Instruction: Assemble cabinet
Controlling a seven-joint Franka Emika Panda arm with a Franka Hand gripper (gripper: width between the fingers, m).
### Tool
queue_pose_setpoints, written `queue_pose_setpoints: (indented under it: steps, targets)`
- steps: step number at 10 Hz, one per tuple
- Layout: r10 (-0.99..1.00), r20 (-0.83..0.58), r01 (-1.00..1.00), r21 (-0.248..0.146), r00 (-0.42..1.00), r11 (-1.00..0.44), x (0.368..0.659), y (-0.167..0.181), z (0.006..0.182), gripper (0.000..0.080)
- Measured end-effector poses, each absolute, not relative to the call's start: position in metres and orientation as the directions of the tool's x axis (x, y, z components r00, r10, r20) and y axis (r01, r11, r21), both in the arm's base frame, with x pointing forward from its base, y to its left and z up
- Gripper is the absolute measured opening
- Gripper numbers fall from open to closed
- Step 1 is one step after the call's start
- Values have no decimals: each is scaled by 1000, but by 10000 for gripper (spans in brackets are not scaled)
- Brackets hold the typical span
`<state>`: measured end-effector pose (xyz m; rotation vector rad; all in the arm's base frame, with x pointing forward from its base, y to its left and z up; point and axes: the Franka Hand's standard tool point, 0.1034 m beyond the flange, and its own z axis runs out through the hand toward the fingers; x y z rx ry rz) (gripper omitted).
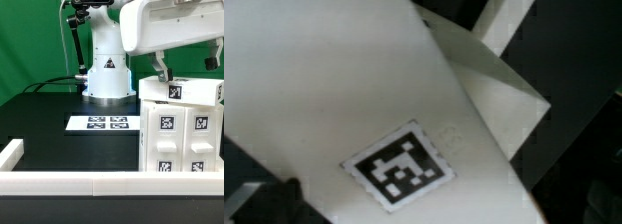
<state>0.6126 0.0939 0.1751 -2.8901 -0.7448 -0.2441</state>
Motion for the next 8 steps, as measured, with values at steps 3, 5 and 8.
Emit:
queue_pose_setpoints:
  steps: [3, 5, 8]
  targets:
    - [650, 215, 671, -33, 729, -741, 614, 90, 174, 797]
    - [704, 212, 723, -16, 678, -691, 615, 86, 172, 797]
    - [763, 204, 778, 7, 614, -628, 614, 81, 166, 797]
